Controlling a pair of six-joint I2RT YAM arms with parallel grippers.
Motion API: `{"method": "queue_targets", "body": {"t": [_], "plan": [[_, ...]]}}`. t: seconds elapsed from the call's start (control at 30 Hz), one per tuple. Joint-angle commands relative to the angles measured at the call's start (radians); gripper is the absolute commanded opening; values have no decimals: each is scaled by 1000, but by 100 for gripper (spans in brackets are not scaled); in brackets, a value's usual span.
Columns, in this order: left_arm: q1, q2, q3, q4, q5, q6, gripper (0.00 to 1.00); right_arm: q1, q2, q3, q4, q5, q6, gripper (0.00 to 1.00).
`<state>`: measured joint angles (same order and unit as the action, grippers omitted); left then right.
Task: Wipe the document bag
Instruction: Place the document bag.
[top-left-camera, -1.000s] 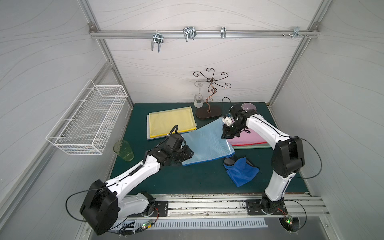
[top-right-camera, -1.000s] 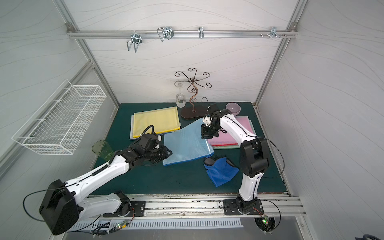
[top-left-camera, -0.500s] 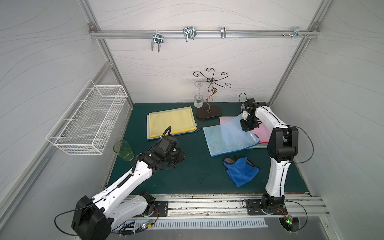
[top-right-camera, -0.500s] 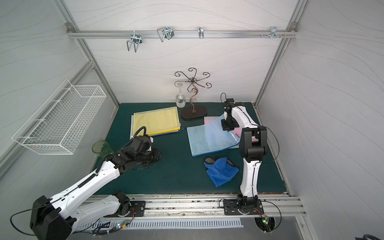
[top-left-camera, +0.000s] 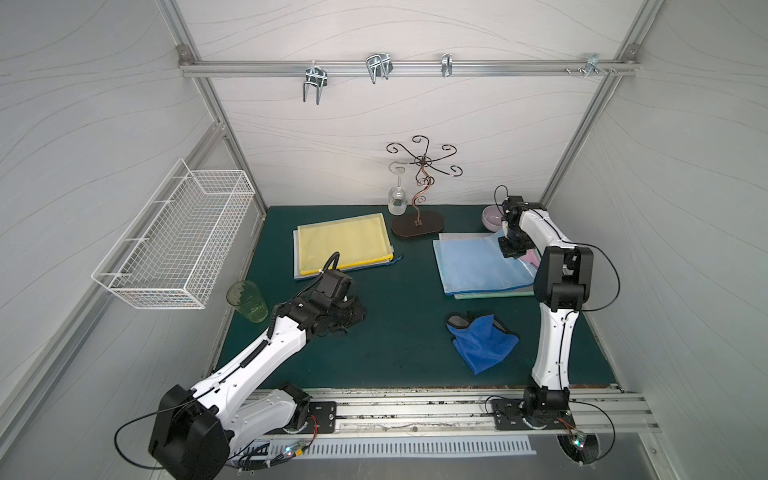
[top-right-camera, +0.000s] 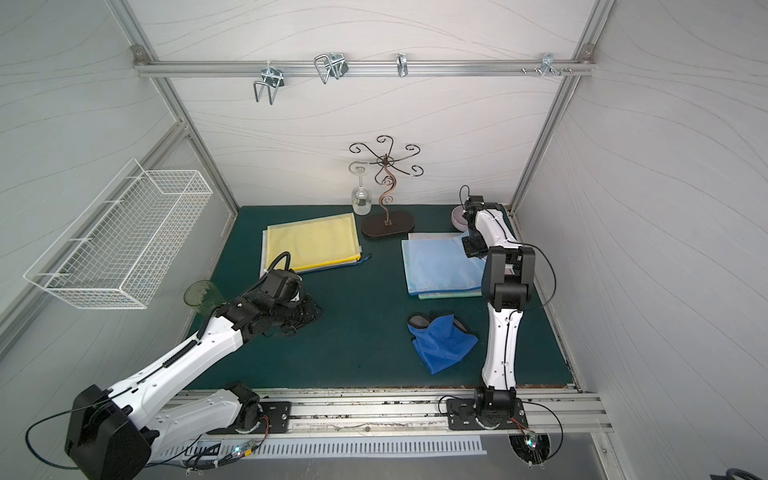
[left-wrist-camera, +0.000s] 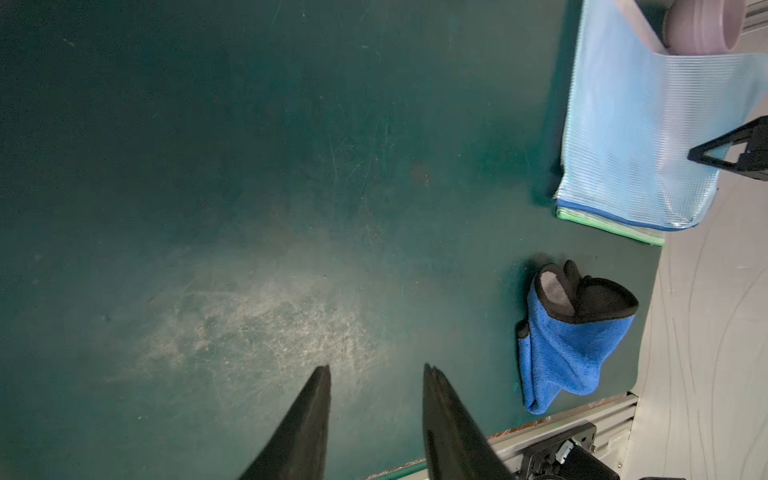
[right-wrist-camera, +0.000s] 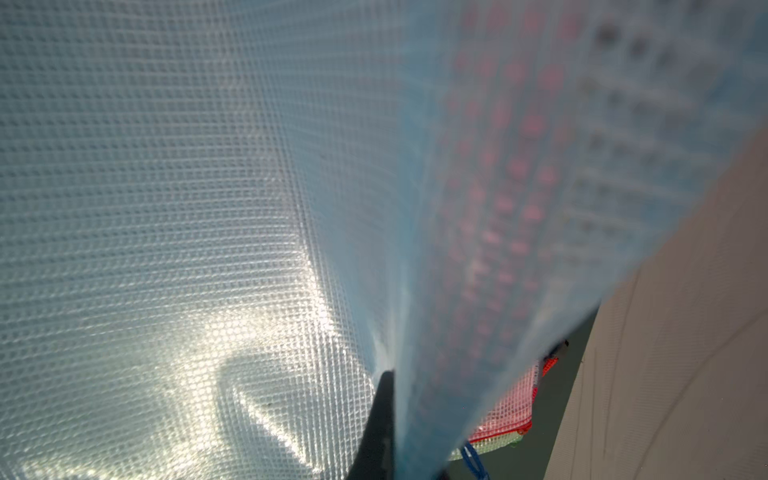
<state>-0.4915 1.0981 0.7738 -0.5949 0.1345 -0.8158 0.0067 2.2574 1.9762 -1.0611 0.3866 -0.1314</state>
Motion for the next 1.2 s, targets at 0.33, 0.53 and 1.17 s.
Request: {"method": "queue_targets", "body": {"t": [0.33,0.53,1.17], "plan": [[12,120,105,48,16,26,40,-37,71,77,56,-19,-26,0],[11,129,102,53,13,19,40,-36,87,72,62,-28,-26,3],[20,104,92,58,-10,-2,41,3,-30,49,90,78,105,99]]}}
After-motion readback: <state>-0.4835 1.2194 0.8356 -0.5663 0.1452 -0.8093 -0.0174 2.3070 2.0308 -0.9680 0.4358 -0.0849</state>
